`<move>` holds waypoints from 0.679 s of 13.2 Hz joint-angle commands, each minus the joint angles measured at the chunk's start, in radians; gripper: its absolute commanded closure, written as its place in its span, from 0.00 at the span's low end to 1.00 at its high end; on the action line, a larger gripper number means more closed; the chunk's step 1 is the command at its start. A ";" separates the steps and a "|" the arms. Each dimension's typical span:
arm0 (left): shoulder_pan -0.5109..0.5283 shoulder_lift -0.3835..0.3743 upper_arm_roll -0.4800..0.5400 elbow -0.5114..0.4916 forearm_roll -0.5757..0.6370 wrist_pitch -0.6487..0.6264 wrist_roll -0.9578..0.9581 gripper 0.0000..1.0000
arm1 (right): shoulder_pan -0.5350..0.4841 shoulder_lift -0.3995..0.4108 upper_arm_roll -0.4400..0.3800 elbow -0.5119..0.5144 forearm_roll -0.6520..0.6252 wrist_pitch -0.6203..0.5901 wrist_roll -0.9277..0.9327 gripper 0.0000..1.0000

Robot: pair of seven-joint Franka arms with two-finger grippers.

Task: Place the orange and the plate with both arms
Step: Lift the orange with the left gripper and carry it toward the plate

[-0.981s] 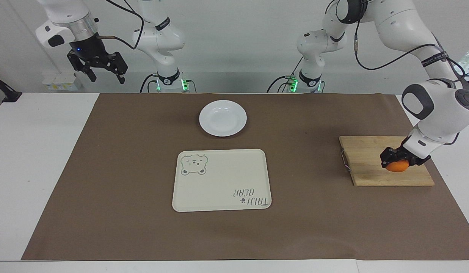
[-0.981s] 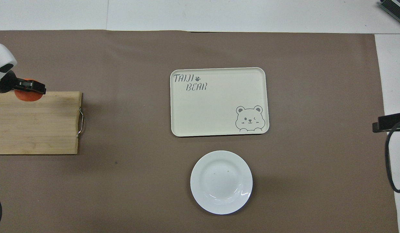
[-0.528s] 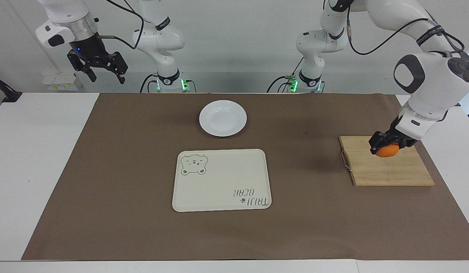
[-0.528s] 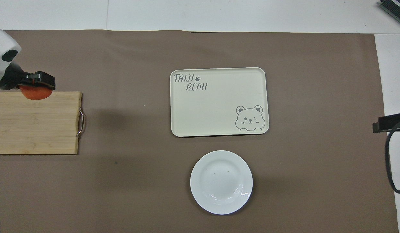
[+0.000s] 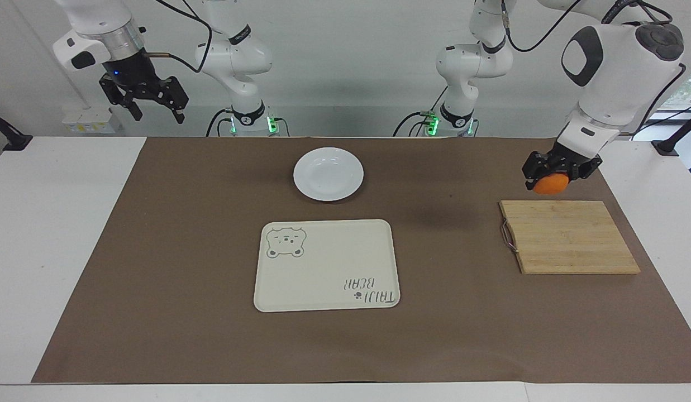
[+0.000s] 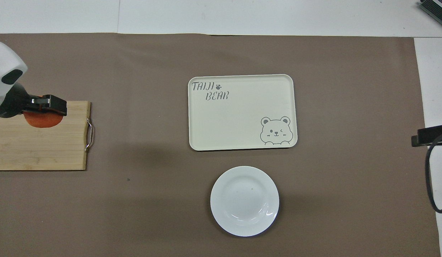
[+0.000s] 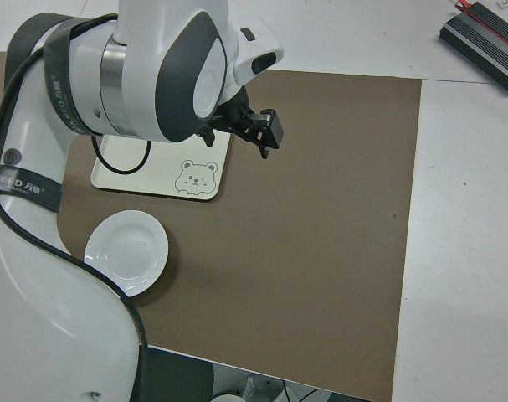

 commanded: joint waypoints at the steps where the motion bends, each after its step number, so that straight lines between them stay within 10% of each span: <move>1: -0.092 -0.039 0.008 -0.046 0.016 -0.008 -0.127 1.00 | -0.007 -0.027 0.007 -0.031 -0.002 0.008 0.003 0.00; 9: -0.268 -0.082 0.003 -0.209 -0.235 0.097 -0.201 1.00 | -0.007 -0.027 0.007 -0.032 -0.002 0.006 0.003 0.00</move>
